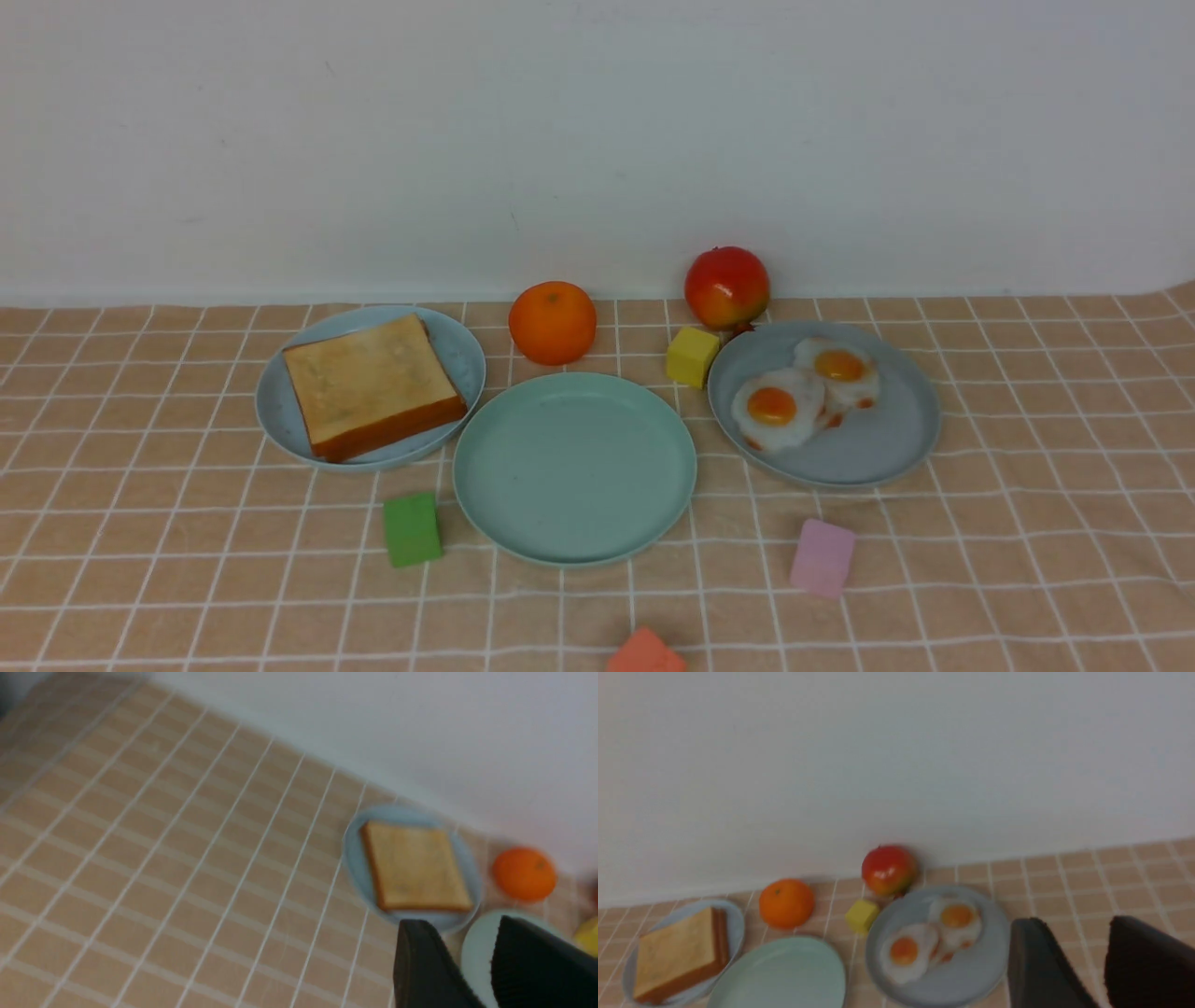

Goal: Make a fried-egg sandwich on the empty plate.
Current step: Use the left arm to grab a slice of bread

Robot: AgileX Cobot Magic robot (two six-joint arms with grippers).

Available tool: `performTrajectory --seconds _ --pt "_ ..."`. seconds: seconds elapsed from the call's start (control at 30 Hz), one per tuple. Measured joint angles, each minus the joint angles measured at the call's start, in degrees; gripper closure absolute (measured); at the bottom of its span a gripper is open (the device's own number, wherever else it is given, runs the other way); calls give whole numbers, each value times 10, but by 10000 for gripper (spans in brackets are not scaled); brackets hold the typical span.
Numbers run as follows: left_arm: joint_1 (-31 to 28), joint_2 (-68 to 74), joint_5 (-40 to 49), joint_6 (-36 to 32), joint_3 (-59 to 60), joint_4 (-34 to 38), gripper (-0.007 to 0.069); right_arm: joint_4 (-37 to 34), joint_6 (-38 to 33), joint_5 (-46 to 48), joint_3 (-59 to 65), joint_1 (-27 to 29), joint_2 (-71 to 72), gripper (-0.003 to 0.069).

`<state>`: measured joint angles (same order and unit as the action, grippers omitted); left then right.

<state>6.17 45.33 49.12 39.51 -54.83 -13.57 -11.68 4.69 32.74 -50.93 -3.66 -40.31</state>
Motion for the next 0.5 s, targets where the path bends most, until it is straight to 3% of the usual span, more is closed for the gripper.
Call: performTrajectory --seconds 0.27,0.5 --pt "0 148 37 -65 0 130 386 -102 -32 24 65 -65 -4 418" --pt "-1 300 -69 -103 -18 211 386 -105 -142 37 83 -164 -9 418"
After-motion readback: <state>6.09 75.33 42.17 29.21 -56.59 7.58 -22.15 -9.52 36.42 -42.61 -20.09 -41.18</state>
